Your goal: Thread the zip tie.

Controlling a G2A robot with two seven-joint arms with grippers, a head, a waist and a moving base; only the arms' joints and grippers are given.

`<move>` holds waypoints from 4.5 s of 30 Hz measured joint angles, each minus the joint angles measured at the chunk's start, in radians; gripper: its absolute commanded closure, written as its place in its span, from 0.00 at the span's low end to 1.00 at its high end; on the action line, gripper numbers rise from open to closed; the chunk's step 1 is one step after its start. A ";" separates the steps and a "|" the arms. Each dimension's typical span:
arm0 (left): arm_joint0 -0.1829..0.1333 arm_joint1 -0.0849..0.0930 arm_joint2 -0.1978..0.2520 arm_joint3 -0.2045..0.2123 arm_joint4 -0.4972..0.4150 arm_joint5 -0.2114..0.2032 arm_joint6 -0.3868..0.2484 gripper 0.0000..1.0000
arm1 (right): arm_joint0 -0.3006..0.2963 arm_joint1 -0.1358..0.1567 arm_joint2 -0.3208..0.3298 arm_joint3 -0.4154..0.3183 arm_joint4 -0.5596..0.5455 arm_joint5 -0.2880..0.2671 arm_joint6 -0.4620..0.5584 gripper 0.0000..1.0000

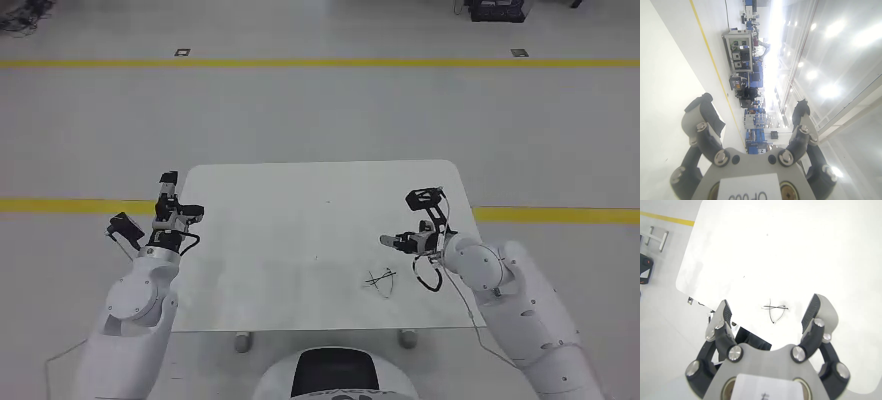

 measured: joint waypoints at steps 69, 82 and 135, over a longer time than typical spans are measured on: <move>0.000 0.000 0.000 0.000 0.000 0.000 0.000 0.00 | 0.272 -0.100 -0.440 0.253 -0.304 0.295 0.361 0.00; 0.000 0.000 0.000 0.000 0.000 0.000 0.000 0.00 | 0.228 -0.171 -0.352 0.250 -0.366 0.291 0.349 0.00; 0.000 0.000 0.000 0.000 0.000 0.000 0.000 0.00 | -0.039 -0.604 0.063 0.276 -0.789 0.291 0.264 0.00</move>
